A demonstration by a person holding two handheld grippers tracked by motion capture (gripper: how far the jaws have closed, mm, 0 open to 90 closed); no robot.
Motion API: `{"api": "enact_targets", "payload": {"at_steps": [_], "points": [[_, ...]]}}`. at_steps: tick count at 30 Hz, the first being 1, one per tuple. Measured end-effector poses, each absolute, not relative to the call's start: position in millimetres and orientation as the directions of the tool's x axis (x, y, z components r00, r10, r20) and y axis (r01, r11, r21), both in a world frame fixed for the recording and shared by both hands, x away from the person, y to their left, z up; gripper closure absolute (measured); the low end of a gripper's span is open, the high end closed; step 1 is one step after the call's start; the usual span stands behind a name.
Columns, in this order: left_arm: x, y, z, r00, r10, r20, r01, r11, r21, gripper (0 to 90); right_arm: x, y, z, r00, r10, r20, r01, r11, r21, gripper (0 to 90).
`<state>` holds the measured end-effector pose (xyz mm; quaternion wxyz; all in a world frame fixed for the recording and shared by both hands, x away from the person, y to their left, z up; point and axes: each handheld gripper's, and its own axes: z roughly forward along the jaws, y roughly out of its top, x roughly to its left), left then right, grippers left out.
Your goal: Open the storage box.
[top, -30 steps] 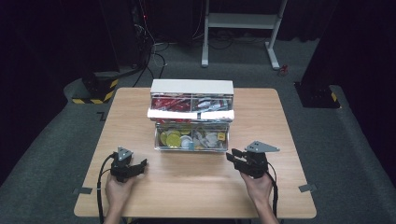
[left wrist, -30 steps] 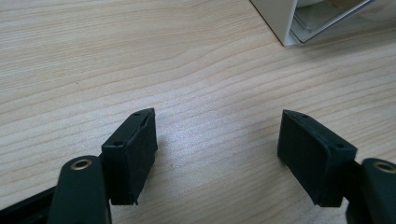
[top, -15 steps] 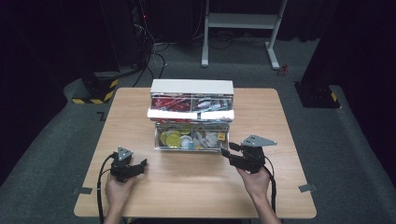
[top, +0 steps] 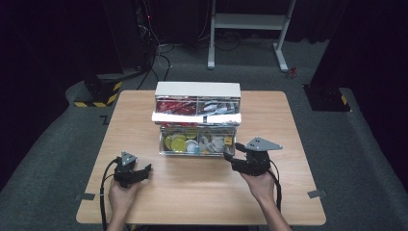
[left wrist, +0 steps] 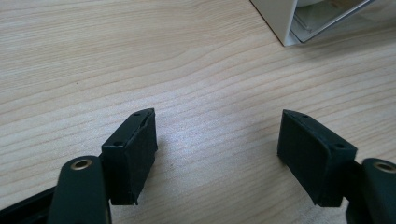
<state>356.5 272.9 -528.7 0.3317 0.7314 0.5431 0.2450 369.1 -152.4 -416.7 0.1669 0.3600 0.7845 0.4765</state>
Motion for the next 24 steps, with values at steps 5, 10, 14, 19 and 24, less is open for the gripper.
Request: {"api": "enact_targets", "payload": {"at_steps": [5,10,14,19,24], "points": [[356,273,-529,0.290,0.957,-0.002,0.632,-0.190,0.751,28.6,371,-142,-406,-0.718,0.695,0.040,0.370,0.333,0.868,40.2],[356,273,-529,0.291,0.957,-0.001,0.632,-0.191,0.751,28.5,377,-138,-396,-0.723,0.689,0.048,0.350,0.307,0.885,41.4],[356,273,-529,0.291,0.957,-0.002,0.632,-0.191,0.751,28.5,380,-134,-387,-0.731,0.678,0.077,0.354,0.281,0.892,43.8],[356,273,-529,0.292,0.956,-0.001,0.632,-0.192,0.751,28.2,384,-128,-381,-0.736,0.674,0.055,0.335,0.293,0.896,46.8],[357,273,-529,0.292,0.956,-0.003,0.632,-0.191,0.751,28.2,384,-122,-372,-0.745,0.666,0.038,0.299,0.283,0.911,48.6]]}}
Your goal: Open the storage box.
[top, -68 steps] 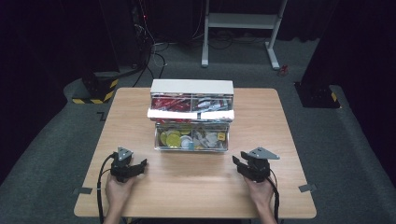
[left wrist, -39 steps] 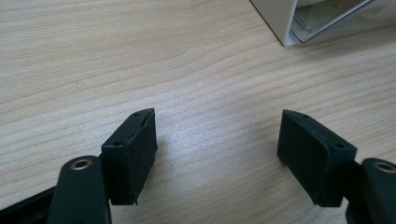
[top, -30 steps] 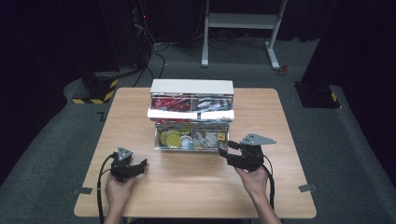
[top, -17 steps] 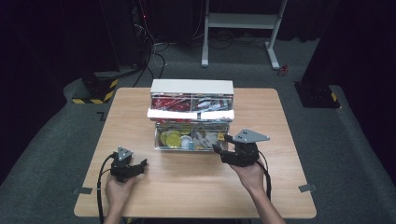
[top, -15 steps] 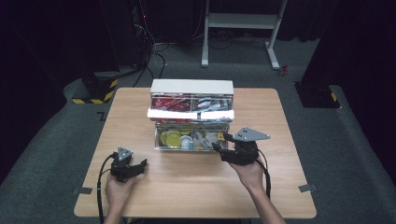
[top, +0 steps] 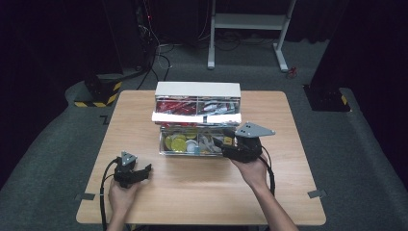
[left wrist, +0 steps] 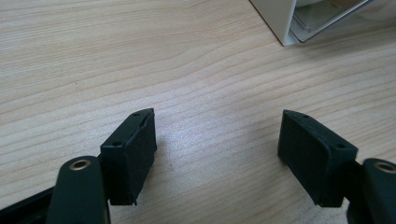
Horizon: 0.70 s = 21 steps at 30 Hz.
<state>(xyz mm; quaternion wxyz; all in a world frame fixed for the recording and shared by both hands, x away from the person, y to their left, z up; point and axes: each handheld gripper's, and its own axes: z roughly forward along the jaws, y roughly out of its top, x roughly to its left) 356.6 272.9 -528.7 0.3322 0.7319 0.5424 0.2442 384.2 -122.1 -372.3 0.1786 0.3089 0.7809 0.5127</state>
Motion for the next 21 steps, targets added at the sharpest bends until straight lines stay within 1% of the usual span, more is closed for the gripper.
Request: {"api": "enact_targets", "payload": {"at_steps": [8,21], "points": [[357,273,-529,0.293,0.956,-0.002,0.631,-0.192,0.751,28.1,394,-117,-368,-0.744,0.665,0.070,0.323,0.266,0.908,50.1],[357,273,-529,0.297,0.955,-0.002,0.632,-0.195,0.750,27.7,401,-107,-357,-0.741,0.668,0.069,0.323,0.264,0.909,53.0]]}}
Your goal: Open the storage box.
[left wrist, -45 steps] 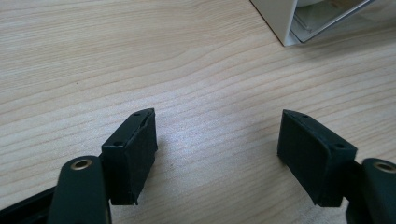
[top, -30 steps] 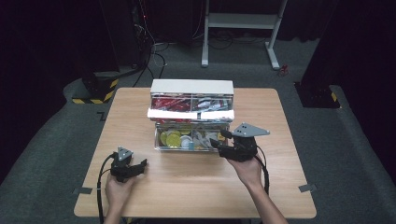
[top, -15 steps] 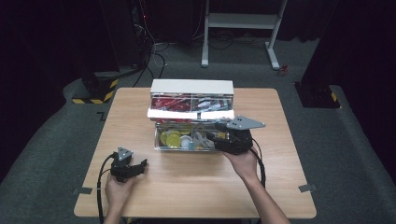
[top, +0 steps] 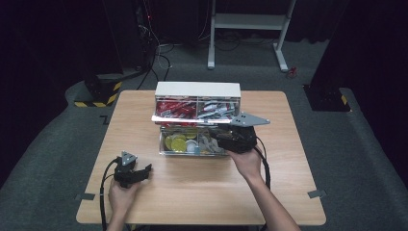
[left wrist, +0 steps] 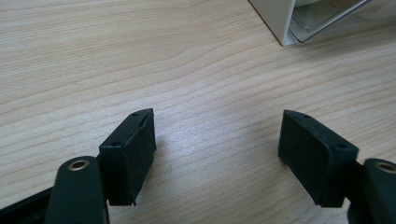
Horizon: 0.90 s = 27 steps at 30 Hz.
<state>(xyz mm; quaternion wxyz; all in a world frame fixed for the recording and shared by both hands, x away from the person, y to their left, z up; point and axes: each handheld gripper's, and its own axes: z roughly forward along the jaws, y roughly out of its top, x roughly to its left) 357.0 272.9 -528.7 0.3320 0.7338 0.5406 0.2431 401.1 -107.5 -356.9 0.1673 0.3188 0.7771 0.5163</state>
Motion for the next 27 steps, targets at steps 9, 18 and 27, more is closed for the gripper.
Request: {"api": "enact_targets", "payload": {"at_steps": [9,18,27], "points": [[357,272,-529,0.296,0.955,-0.002,0.633,-0.194,0.750,27.7,400,-107,-345,-0.736,0.675,0.060,0.313,0.260,0.913,53.9],[357,272,-528,0.294,0.956,0.000,0.634,-0.195,0.748,27.8,405,-111,-327,-0.724,0.688,0.051,0.305,0.253,0.918,53.9],[358,272,-529,0.290,0.957,-0.005,0.634,-0.188,0.750,27.9,410,-113,-314,-0.686,0.728,0.014,0.310,0.274,0.911,54.0]]}}
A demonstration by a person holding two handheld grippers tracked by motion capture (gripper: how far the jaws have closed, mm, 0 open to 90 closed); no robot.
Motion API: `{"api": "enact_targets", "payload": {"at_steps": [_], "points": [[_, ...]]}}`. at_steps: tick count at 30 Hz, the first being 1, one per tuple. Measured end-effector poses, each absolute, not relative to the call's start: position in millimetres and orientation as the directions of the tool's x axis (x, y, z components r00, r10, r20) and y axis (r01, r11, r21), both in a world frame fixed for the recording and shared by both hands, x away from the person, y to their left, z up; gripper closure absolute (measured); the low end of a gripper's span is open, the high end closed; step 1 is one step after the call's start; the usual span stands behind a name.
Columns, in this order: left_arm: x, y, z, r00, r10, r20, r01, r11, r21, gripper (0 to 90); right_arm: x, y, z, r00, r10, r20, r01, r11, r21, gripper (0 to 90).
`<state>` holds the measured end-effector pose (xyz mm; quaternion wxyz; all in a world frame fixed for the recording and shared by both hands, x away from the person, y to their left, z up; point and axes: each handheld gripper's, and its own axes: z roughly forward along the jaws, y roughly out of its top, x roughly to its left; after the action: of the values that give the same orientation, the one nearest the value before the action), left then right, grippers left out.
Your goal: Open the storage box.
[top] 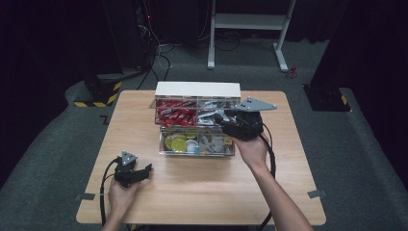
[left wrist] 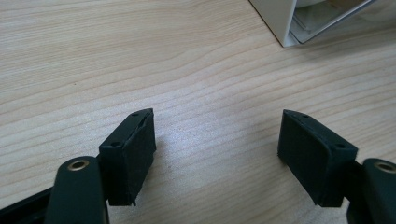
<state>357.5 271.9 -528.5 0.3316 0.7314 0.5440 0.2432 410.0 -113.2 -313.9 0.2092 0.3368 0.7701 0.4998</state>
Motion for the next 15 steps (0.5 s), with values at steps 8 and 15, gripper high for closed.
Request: {"api": "enact_targets", "payload": {"at_steps": [8,15], "points": [[357.3,271.0,-528.3,0.289,0.957,-0.002,0.633,-0.189,0.751,30.4,416.9,-108.9,-308.7,-0.674,0.738,0.030,0.311,0.246,0.918,53.0],[355.4,273.3,-525.4,0.314,0.949,-0.023,0.634,-0.192,0.749,32.1,419.3,-107.2,-304.1,-0.673,0.739,0.023,0.306,0.251,0.918,52.4]]}}
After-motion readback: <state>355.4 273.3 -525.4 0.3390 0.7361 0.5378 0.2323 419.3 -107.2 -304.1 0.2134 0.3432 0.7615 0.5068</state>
